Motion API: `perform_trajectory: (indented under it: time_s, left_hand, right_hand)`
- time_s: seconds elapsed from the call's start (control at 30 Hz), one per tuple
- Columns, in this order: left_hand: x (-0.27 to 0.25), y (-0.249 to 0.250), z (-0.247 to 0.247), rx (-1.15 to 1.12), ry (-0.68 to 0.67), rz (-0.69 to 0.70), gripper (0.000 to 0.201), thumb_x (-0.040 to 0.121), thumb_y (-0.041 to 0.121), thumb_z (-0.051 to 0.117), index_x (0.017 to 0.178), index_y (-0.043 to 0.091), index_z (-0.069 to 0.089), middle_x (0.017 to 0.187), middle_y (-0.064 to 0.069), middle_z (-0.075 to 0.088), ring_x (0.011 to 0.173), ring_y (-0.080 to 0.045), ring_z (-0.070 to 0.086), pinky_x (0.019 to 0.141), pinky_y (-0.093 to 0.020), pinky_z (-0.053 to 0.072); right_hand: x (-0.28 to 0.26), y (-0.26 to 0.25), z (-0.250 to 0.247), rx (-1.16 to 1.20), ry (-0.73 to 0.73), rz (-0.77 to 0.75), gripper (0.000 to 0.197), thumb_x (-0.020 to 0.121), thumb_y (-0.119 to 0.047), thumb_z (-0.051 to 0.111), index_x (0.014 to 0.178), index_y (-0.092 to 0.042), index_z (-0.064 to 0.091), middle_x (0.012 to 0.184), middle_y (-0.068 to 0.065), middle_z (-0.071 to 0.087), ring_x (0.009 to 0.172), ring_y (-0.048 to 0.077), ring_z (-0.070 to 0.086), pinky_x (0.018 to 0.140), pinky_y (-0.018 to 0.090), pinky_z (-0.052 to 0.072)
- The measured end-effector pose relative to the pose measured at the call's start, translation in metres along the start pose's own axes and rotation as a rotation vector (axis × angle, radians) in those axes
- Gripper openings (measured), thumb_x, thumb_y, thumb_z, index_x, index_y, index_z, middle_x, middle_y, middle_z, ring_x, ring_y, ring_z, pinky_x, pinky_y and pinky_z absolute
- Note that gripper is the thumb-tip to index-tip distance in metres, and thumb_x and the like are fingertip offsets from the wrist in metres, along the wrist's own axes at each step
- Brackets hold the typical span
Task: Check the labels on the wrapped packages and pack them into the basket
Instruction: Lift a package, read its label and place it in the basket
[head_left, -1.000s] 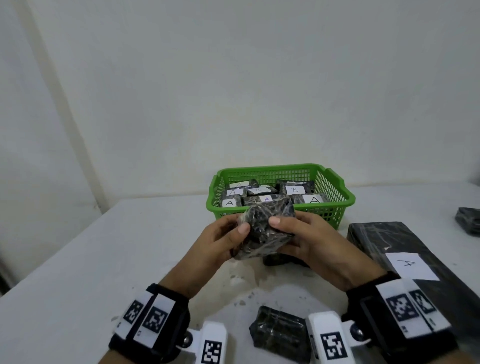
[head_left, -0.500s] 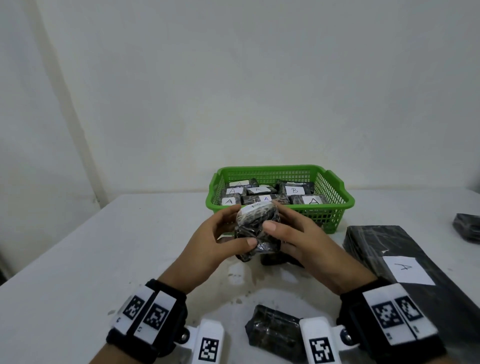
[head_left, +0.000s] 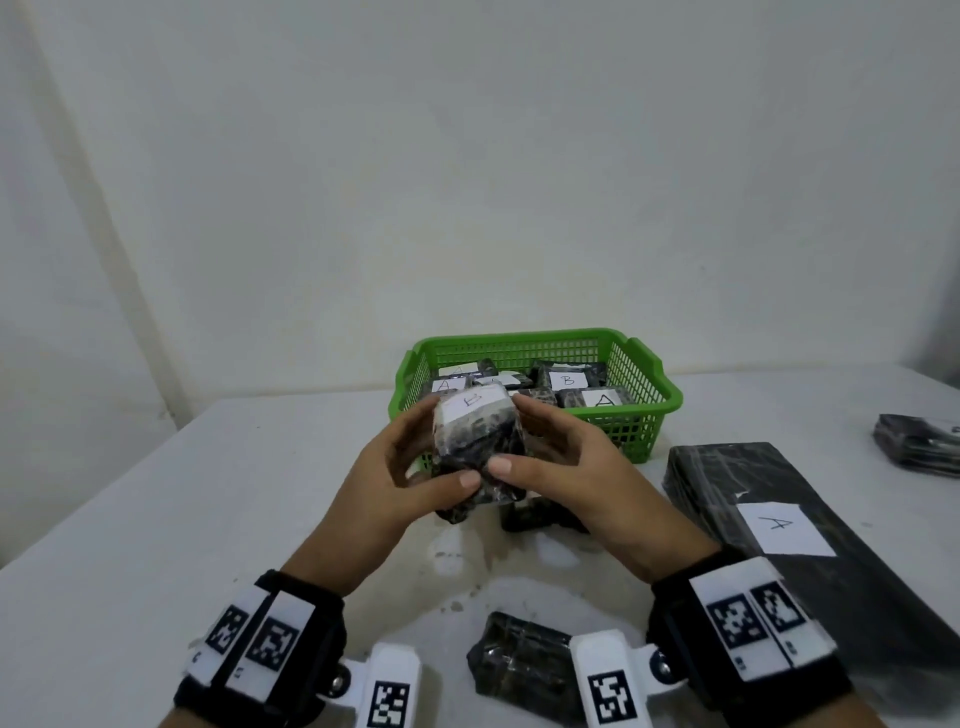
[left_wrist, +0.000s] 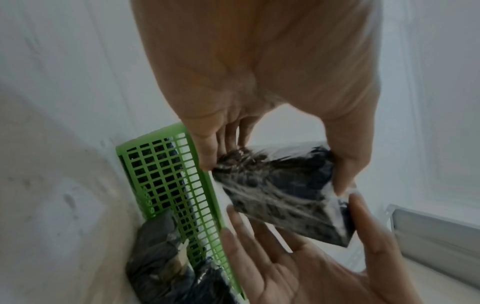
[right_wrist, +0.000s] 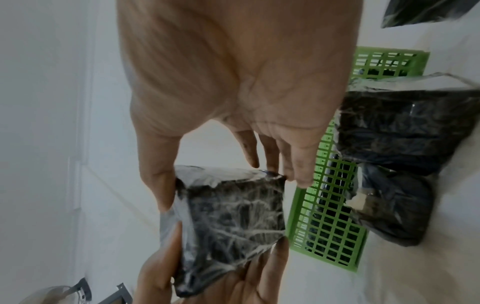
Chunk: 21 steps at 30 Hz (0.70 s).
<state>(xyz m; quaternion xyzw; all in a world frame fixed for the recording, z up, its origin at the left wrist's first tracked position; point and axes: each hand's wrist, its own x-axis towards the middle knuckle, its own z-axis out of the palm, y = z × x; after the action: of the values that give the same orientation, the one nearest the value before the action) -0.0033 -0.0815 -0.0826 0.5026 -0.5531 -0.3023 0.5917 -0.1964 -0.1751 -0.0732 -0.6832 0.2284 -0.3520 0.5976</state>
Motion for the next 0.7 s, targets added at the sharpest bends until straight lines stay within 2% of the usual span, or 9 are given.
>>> perform_trajectory:
  time_s: [0.03,0.1,0.17,0.27,0.33,0.47,0.57,0.63,0.7]
  left_hand:
    - [0.0,0.001,0.001,0.006,0.018,0.022,0.1,0.061,0.03,0.086,0.149,0.025,0.041,0.142,0.009,0.058,0.133,-0.013,0.054,0.096,-0.034,0.055]
    - [-0.001,0.001,0.002,0.05,0.002,0.057,0.109,0.057,0.024,0.091,0.15,0.031,0.036,0.148,0.014,0.051,0.14,-0.01,0.045,0.106,-0.043,0.05]
    - [-0.002,0.0,0.004,0.088,-0.051,0.066,0.118,0.055,0.022,0.094,0.152,0.036,0.03,0.153,0.018,0.042,0.145,-0.003,0.036,0.111,-0.044,0.044]
    - [-0.003,0.002,0.007,0.008,-0.074,0.056,0.113,0.059,0.044,0.092,0.153,0.038,0.029,0.153,0.017,0.042,0.142,-0.005,0.042,0.105,-0.043,0.05]
    - [-0.002,0.004,0.009,-0.041,-0.004,0.036,0.099,0.066,0.06,0.083,0.15,0.035,0.038,0.146,0.009,0.053,0.132,-0.016,0.056,0.099,-0.047,0.054]
    - [-0.001,0.01,0.005,-0.1,0.111,0.078,0.072,0.072,0.032,0.083,0.138,0.02,0.055,0.13,-0.005,0.068,0.116,-0.027,0.068,0.091,-0.043,0.058]
    - [-0.003,0.016,0.003,-0.107,0.129,0.15,0.073,0.07,0.008,0.082,0.136,0.018,0.054,0.132,-0.003,0.066,0.117,-0.022,0.067,0.09,-0.034,0.059]
    - [-0.004,0.021,0.005,-0.104,0.107,0.202,0.074,0.066,-0.001,0.08,0.132,0.016,0.052,0.133,-0.002,0.063,0.121,-0.021,0.064,0.091,-0.034,0.059]
    - [-0.006,0.024,0.008,-0.062,0.049,0.249,0.073,0.065,-0.004,0.083,0.128,0.014,0.049,0.134,-0.003,0.06,0.126,-0.022,0.06,0.096,-0.039,0.056]
  right_hand:
    - [0.0,0.0,0.001,0.013,-0.02,0.044,0.099,0.059,-0.065,0.092,0.146,-0.031,0.057,0.135,-0.014,0.069,0.128,0.007,0.064,0.108,0.04,0.053]
    - [-0.003,-0.006,0.002,0.03,-0.055,0.116,0.081,0.072,-0.072,0.079,0.136,-0.024,0.067,0.129,0.0,0.074,0.12,0.023,0.07,0.105,0.05,0.055]
    - [-0.003,-0.009,0.002,0.053,-0.023,0.164,0.056,0.088,-0.058,0.07,0.121,-0.013,0.076,0.116,0.009,0.079,0.109,0.031,0.075,0.098,0.052,0.059]
    - [-0.002,-0.006,-0.001,0.069,0.036,0.141,0.033,0.094,-0.033,0.073,0.118,-0.01,0.076,0.111,0.009,0.08,0.101,0.027,0.077,0.091,0.046,0.061]
    - [-0.002,-0.004,-0.002,0.056,0.047,0.091,0.035,0.091,-0.025,0.078,0.125,-0.018,0.071,0.113,0.005,0.08,0.106,0.024,0.076,0.094,0.048,0.061]
    - [-0.007,-0.01,0.0,0.005,0.004,0.032,0.036,0.085,-0.026,0.082,0.114,-0.04,0.067,0.116,-0.009,0.076,0.109,0.005,0.073,0.081,0.021,0.057]
    - [-0.009,-0.016,0.002,-0.003,-0.018,0.061,0.048,0.076,-0.055,0.083,0.119,-0.042,0.064,0.131,-0.008,0.07,0.117,0.009,0.069,0.097,0.036,0.056]
    - [-0.009,-0.019,0.002,0.003,-0.04,0.096,0.064,0.074,-0.072,0.076,0.126,-0.035,0.066,0.124,-0.007,0.075,0.115,0.012,0.071,0.103,0.043,0.054]
    - [-0.01,-0.021,0.001,0.006,-0.075,0.135,0.064,0.07,-0.076,0.066,0.116,-0.032,0.073,0.108,-0.009,0.08,0.107,0.014,0.073,0.105,0.046,0.053]
